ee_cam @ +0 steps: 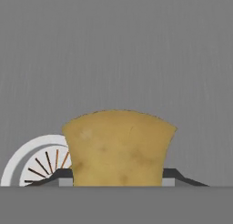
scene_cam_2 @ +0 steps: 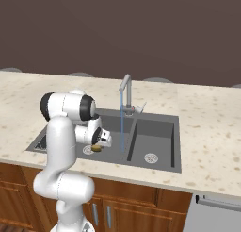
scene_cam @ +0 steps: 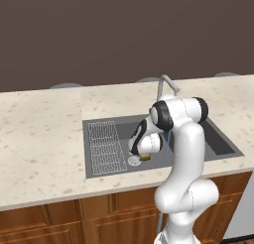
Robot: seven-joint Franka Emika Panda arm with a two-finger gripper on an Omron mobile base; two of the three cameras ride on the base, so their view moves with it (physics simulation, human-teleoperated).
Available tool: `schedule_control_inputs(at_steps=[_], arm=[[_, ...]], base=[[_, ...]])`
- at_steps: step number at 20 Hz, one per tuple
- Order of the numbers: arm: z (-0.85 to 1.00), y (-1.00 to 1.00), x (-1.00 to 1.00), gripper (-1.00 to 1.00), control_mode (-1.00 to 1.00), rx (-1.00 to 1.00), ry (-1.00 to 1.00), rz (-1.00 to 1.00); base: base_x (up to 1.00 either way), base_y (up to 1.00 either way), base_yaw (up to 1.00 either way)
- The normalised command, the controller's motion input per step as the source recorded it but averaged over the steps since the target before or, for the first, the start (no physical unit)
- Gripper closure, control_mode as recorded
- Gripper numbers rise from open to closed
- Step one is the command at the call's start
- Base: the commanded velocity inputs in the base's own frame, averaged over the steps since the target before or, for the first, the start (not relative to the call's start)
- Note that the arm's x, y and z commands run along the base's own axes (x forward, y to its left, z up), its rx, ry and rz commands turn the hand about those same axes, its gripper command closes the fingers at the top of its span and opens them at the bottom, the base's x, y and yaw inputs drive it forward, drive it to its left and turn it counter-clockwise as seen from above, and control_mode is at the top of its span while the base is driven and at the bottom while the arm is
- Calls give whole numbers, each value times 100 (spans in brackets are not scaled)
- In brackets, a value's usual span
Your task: Soak the sponge with water for a few seconds and then drop it inside the sink.
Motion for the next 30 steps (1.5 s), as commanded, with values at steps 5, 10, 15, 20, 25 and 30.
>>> schedule_control_inputs(at_steps=[5, 10, 15, 20, 25, 30], arm=[[0, 0, 0, -100, -100, 0, 0, 0], [0, 0, 0, -100, -100, 0, 0, 0], [1, 1, 0, -100, -100, -2, -1, 0], [38, 20, -9, -100, -100, -8, -6, 0], [67, 21, -23, -100, -100, -1, -16, 0], [70, 0, -47, -100, -100, 1, -23, 0]], base=[[0, 0, 0], [0, 0, 0], [0, 0, 0], [0, 0, 0], [0, 0, 0], [0, 0, 0]])
